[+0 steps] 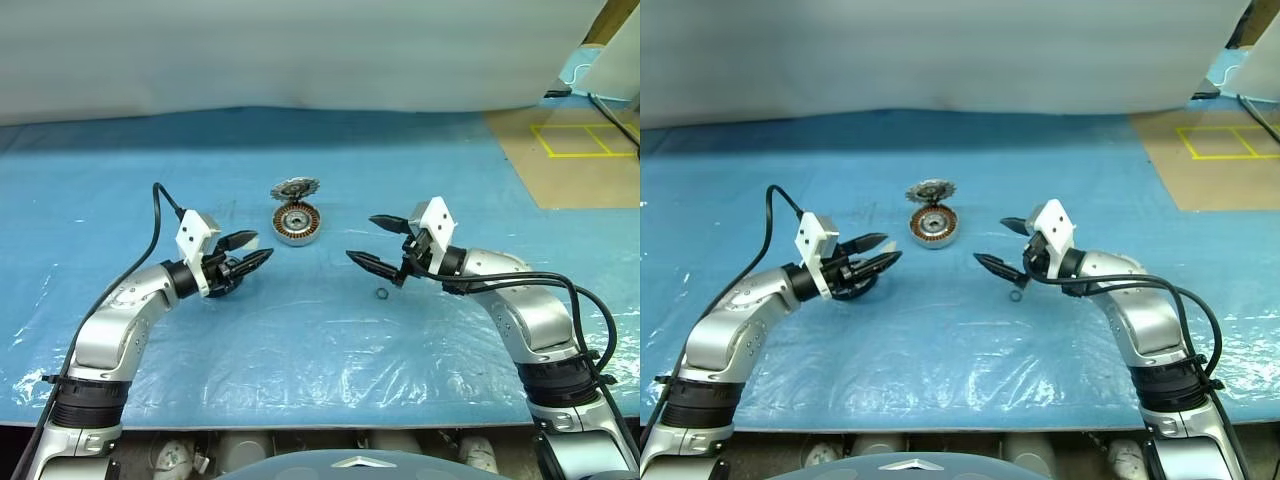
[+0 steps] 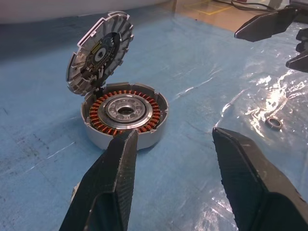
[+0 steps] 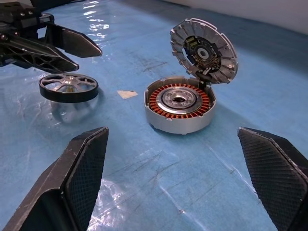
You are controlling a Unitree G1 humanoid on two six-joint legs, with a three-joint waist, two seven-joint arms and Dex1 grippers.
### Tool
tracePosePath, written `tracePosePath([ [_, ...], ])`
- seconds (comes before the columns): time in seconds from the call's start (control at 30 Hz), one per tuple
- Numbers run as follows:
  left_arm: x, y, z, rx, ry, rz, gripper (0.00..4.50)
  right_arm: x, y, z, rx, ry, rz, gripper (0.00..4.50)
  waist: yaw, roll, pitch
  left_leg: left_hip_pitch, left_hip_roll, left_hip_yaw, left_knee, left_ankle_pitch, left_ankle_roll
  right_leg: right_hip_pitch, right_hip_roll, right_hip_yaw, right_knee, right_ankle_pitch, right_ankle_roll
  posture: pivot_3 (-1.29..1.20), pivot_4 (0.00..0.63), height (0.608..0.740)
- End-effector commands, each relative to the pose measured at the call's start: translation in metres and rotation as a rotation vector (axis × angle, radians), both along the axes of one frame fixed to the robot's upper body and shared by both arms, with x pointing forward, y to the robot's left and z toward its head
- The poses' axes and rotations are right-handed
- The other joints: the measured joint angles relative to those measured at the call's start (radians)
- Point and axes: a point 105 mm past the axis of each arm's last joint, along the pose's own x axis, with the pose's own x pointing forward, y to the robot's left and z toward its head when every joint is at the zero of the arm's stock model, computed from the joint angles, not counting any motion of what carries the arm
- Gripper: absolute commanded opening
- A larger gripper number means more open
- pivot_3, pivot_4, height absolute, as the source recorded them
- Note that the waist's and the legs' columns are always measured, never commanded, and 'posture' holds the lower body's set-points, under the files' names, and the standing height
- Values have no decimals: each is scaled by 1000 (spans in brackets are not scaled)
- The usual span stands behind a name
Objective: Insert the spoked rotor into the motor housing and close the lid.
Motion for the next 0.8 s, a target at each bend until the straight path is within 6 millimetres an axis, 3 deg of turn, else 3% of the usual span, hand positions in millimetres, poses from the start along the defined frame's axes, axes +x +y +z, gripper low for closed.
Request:
tracePosePath([
  [0.03,-3,-1,10,-10,-46,-5,2581,3,0,12,-15,-47,20,4500,-1,0,0,0,0,0,0,0,0,0,0,0,0,0,0,0,150,740],
  [0.23,-3,-1,10,-9,-47,-3,2581,14,10,9,-56,-42,35,4500,-3,0,0,0,0,0,1,0,0,0,0,0,0,0,0,0,150,740],
  [0.5,0,11,8,-23,-58,65,2581,46,39,20,-200,-23,166,4500,-5,0,0,0,0,0,3,0,0,0,0,0,2,0,-1,0,150,740],
  [0.8,-8,23,-2,-9,-28,116,2581,78,65,10,-329,-11,263,4500,-5,0,0,-4,4,0,3,2,4,-1,1,-4,3,-1,-4,0,150,740],
])
